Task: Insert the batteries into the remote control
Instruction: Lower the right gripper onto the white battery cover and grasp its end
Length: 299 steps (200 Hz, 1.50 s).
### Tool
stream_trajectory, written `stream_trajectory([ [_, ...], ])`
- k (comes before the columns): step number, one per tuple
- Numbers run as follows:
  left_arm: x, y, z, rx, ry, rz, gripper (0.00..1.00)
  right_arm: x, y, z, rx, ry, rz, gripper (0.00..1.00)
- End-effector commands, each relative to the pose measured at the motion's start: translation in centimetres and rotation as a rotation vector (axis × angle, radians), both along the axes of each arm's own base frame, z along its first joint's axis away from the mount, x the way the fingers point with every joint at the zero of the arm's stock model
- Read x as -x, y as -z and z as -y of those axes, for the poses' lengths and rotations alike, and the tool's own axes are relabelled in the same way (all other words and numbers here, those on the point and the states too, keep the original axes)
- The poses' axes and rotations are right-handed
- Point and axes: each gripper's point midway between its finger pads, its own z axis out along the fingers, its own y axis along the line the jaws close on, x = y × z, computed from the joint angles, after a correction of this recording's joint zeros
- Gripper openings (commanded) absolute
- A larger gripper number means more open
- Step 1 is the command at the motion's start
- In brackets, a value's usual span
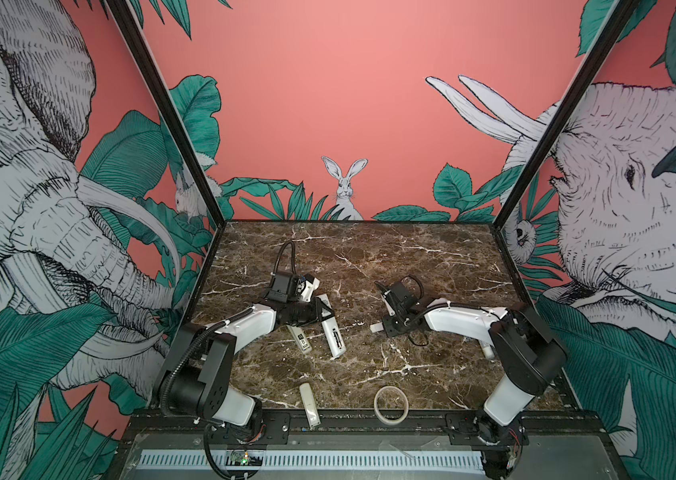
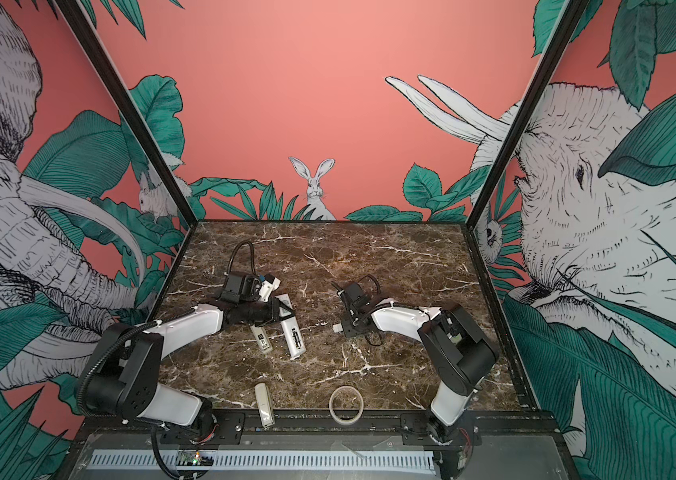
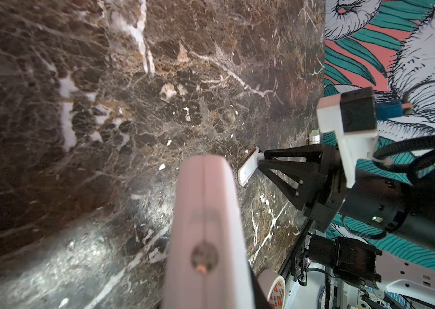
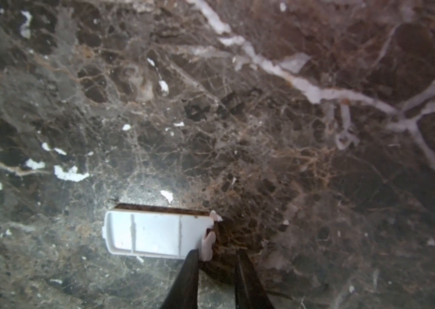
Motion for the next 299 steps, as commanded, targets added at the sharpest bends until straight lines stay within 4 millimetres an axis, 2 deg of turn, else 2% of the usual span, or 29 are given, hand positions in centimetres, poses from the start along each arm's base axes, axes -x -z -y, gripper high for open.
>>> stream_trajectory([
  [1, -1.4, -0.9, 0.4, 0.006, -0.021, 0.039, 0.00, -0.6, -0.3, -0.4, -0.017, -0.005, 0.013, 0.20],
  [44, -2.1, 1.3, 0.0, -0.045, -0.068, -0.022, 0.00, -0.9, -0.6, -0.5, -0.027, -0.013, 0.024, 0.14],
  [69, -2.3, 2.4, -0.1, -0.059, -0.083, -0.061, 0.05, -1.0, -0.7, -0.5, -0.032, -0.016, 0.023, 0.11],
  [93, -2.3, 2.9, -0.1, -0.063, -0.091, -0.079, 0.15, -1.2, -0.8, -0.6, -0.037, -0.020, 0.024, 0.08],
  [122, -2.3, 3.3, -0.8, -0.101, -0.109, -0.080, 0.40, -1.4, -1.4, -0.6, -0.043, -0.027, 0.033, 0.06],
  [154, -2.1, 3.4, -1.0, -0.100, -0.112, -0.088, 0.52, -1.4, -2.0, -0.7, -0.049, -0.045, 0.051, 0.04],
  [175, -2.0, 3.4, -1.1, -0.096, -0.116, -0.091, 0.56, -1.4, -2.5, -0.7, -0.061, -0.060, 0.071, 0.04],
  [204, -1.8, 2.9, -1.2, -0.087, -0.112, -0.093, 0.60, -1.4, -3.4, -0.5, -0.063, -0.076, 0.103, 0.03],
  [217, -1.5, 2.6, -1.5, -0.092, -0.110, -0.092, 0.62, -1.2, -3.2, -0.5, -0.063, -0.090, 0.105, 0.03],
  [219, -1.5, 2.5, -1.5, -0.092, -0.108, -0.090, 0.62, -1.3, -4.1, -0.6, -0.079, -0.094, 0.127, 0.03],
  [222, -1.5, 2.4, -1.6, -0.093, -0.109, -0.090, 0.63, -1.3, -4.5, -0.7, -0.089, -0.101, 0.138, 0.03],
  [260, -1.0, 0.4, -1.9, -0.099, -0.087, -0.054, 0.70, -0.8, -6.5, -1.2, -0.151, -0.175, 0.218, 0.03],
  [293, -0.2, -2.1, -1.0, -0.029, -0.031, -0.021, 0.76, -0.4, -8.4, -1.1, -0.170, -0.232, 0.294, 0.02],
  [299, -0.1, -2.5, -0.8, -0.015, -0.020, -0.013, 0.80, -0.4, -8.8, -1.1, -0.177, -0.241, 0.313, 0.02],
])
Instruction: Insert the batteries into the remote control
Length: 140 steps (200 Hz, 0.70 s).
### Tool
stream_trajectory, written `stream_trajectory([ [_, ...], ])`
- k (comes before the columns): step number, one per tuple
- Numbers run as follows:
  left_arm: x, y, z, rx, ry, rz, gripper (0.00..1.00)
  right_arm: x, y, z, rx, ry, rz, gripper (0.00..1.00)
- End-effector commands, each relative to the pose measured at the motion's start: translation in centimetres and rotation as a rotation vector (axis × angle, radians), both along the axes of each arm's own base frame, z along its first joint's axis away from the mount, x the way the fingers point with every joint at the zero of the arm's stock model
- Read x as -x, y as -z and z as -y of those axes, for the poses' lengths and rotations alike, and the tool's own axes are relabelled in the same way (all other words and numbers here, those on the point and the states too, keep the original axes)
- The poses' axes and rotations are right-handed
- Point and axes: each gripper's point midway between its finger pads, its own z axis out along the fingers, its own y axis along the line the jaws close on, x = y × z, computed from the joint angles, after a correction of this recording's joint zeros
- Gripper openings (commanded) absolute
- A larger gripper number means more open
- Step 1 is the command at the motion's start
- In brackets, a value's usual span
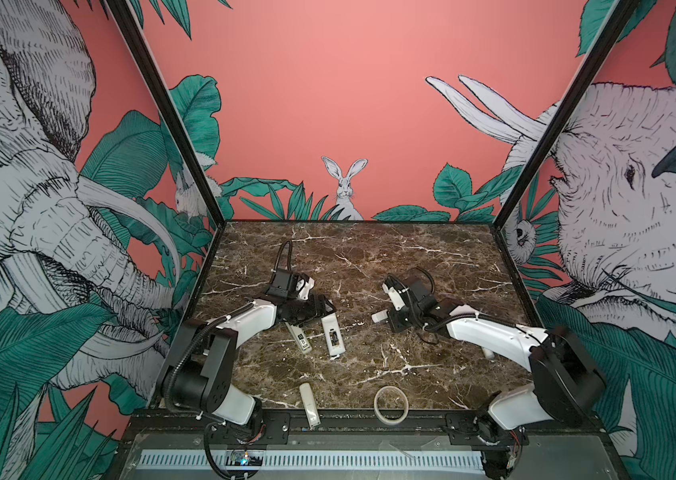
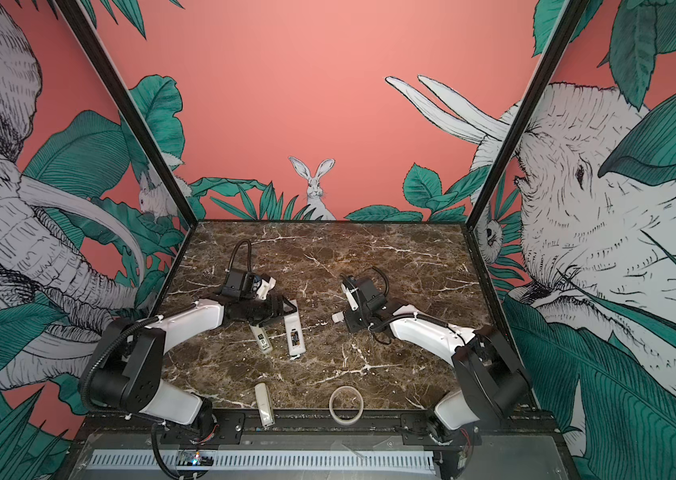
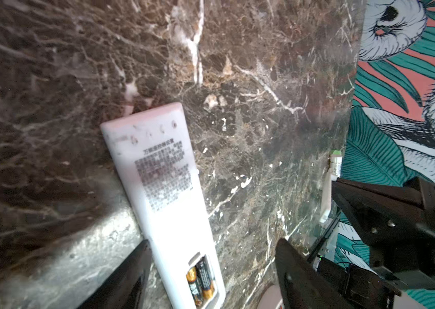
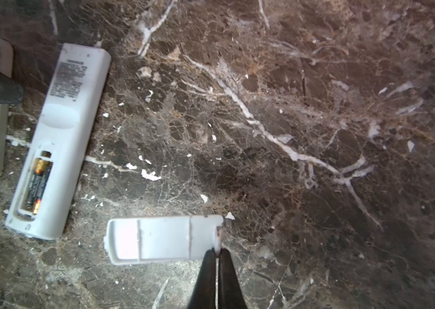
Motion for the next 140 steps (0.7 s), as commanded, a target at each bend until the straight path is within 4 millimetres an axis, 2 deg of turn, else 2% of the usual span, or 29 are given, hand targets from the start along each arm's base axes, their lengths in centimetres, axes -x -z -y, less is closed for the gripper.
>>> stream_trajectory([
  [1, 0.6, -2.7, 0.6, 0.055, 0.055, 0.041, 0.80, -0.1, -2.1, -0.2, -0.037, -0.057, 0.097, 0.02],
  [20, 1.2, -5.1, 2.0, 0.160, 0.126, 0.096, 0.81, 0.1, -3.4, -0.3, -0.073, -0.081, 0.152, 0.02],
  [39, 2.7, -7.7, 3.8, 0.251, 0.232, 0.150, 0.81, 0.4, -4.5, -0.3, -0.106, -0.092, 0.186, 0.02],
  [66, 5.0, -9.9, 5.9, 0.273, 0.365, 0.209, 0.80, 0.9, -5.8, -0.7, -0.142, -0.112, 0.211, 0.02],
  [101, 6.2, -11.1, 8.0, 0.295, 0.448, 0.246, 0.69, 1.6, -6.9, -1.7, -0.146, -0.144, 0.228, 0.02],
  [140, 6.1, -10.7, 9.3, 0.298, 0.457, 0.240, 0.53, 1.9, -8.1, -3.1, -0.141, -0.146, 0.257, 0.02],
])
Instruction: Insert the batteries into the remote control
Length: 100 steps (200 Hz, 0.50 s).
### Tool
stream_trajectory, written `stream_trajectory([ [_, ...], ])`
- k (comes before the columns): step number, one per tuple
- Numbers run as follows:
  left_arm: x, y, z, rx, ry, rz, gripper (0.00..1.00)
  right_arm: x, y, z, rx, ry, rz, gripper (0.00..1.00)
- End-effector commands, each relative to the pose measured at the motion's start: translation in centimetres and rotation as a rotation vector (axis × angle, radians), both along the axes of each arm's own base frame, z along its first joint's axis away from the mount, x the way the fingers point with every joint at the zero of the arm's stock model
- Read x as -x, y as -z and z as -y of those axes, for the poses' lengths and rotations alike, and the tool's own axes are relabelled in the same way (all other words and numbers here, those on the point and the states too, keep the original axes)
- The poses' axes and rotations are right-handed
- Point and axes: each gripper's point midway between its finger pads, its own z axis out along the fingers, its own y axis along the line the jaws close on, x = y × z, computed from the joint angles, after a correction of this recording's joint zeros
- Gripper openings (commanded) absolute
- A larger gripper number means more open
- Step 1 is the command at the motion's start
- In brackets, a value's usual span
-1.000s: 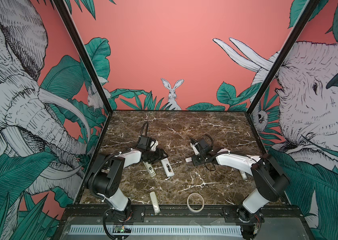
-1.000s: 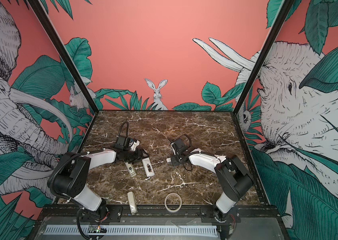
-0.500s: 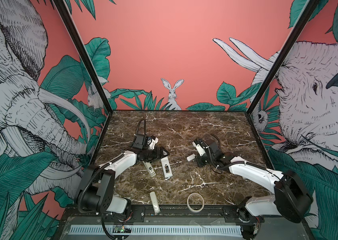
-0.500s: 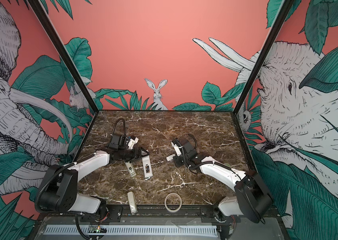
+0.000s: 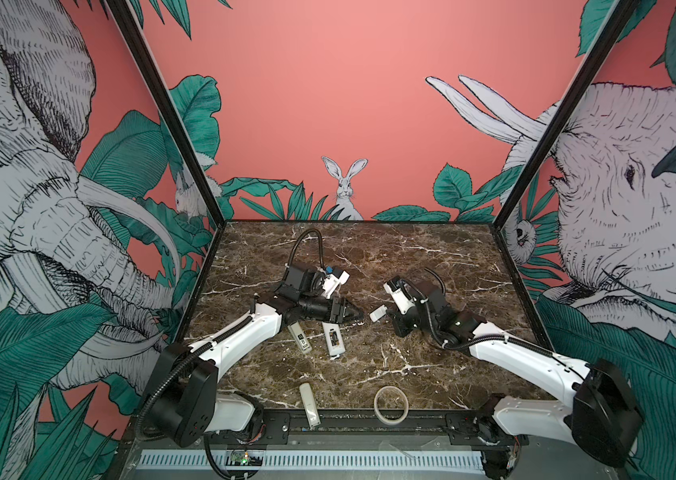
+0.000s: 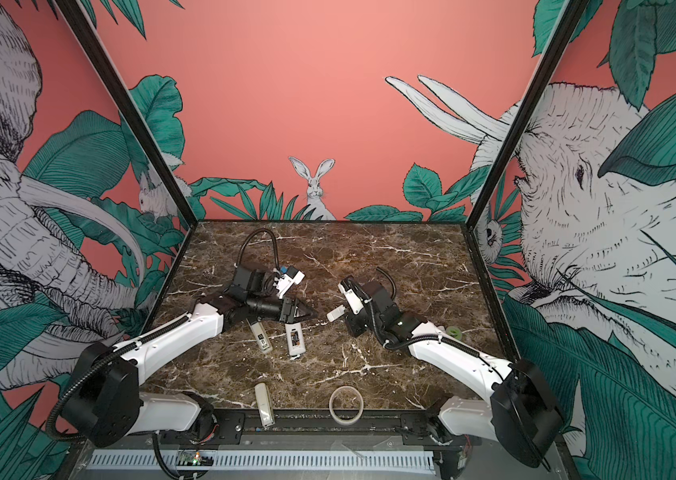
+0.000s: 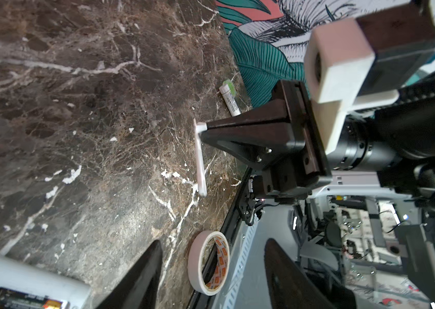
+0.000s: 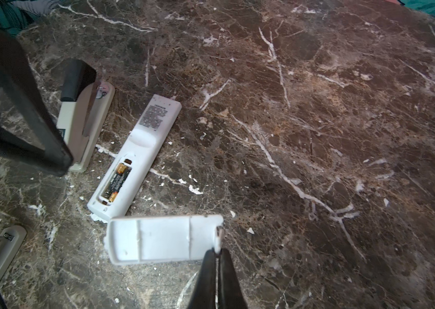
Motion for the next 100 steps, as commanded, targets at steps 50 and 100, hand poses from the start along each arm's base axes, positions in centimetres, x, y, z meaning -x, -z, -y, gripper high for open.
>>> stream_trajectory([
  [50, -0.9, 0.3, 1.2, -0.006, 0.013, 0.020, 0.40, 0.0, -3.0, -2.4, -0.010, 0.005, 0.083, 0.02],
  [100, -0.9, 0.3, 1.2, -0.008, 0.014, 0.025, 0.16, -0.1, -2.9, -2.8, -0.007, 0.013, 0.087, 0.03],
])
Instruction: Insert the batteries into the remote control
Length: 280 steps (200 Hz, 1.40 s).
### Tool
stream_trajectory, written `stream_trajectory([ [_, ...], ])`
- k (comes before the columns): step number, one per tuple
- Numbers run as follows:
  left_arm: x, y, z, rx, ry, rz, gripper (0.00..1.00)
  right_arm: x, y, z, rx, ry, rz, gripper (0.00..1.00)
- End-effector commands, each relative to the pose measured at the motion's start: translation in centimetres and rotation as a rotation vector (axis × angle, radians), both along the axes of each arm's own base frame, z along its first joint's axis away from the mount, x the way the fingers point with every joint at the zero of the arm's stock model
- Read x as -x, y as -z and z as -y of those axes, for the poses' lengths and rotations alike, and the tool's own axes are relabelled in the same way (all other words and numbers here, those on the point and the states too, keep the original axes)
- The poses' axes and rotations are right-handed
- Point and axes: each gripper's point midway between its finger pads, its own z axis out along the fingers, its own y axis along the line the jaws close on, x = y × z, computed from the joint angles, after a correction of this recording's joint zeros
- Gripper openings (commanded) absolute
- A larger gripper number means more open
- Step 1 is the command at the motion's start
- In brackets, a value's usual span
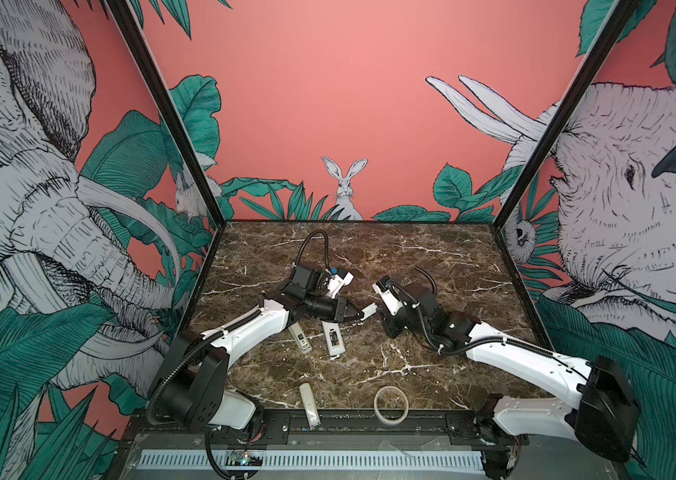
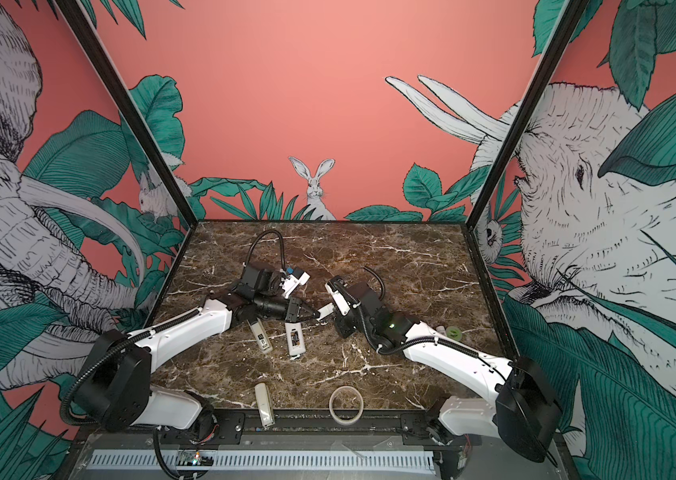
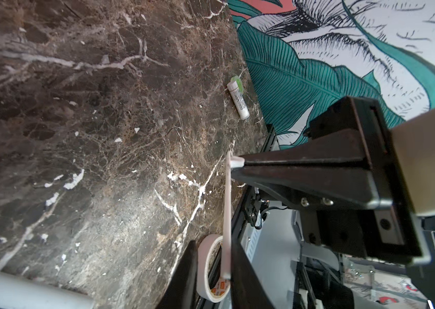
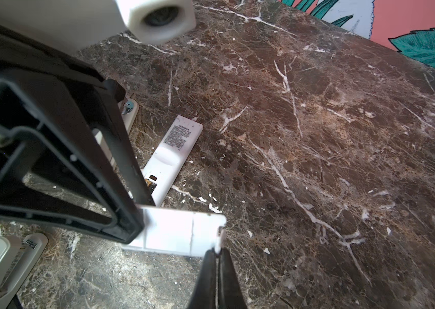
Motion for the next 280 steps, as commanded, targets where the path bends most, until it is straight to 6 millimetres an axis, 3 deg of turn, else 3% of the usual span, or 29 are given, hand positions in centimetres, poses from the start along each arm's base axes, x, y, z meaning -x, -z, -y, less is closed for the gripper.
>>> stream_trajectory([
  [1, -0.3, -1.3, 0.4, 0.024, 0.010, 0.044, 0.16, -0.5, -0.8, -0.5, -0.018, 0.018, 0.018, 0.03],
  [50, -0.5, -1.4, 0.4, 0.024, 0.002, 0.051, 0.00, -0.4, -0.6, -0.9, -0.021, 0.020, 0.010, 0.13],
  [68, -0.7, -1.0, 0.2, -0.005, -0.016, 0.062, 0.00, -0.5, -0.4, -0.6, -0.019, 0.049, -0.002, 0.22],
  [83, -1.2, -0.5, -0.3, -0.050, -0.047, 0.083, 0.00, -0.3, 0.0, 0.0, -0.022, 0.080, -0.024, 0.37],
  [107, -2.6, 2.0, -2.1, -0.222, -0.126, 0.135, 0.00, 0.3, 1.3, 1.5, -0.034, 0.138, -0.088, 0.61],
  [121, -3.4, 3.9, -3.2, -0.365, -0.158, 0.195, 0.00, 0.6, 2.4, 2.7, -0.033, 0.190, -0.134, 0.70],
  [125, -3.5, 4.4, -3.5, -0.411, -0.163, 0.216, 0.00, 0.7, 2.7, 3.1, -0.033, 0.202, -0.147, 0.77],
  [150, -4.6, 6.5, -4.0, -0.631, -0.177, 0.348, 0.00, 1.3, 4.6, 6.0, -0.010, 0.316, -0.233, 0.81],
  [178, -5.4, 7.2, -2.2, -0.727, -0.206, 0.464, 0.00, 2.7, 5.5, 9.5, 0.016, 0.419, -0.271, 0.84],
  [203, -6.4, 7.3, -0.7, -0.836, -0.218, 0.598, 0.00, 4.2, 5.6, 12.6, 0.012, 0.500, -0.272, 0.99],
  [254, -7.3, 8.4, 2.2, -1.029, -0.214, 0.806, 0.00, 7.2, 5.3, 18.6, -0.002, 0.681, -0.268, 0.99],
  [280, -6.8, 9.2, 3.9, -1.146, -0.186, 0.899, 0.00, 8.2, 5.0, 20.0, -0.025, 0.732, -0.274, 0.99],
])
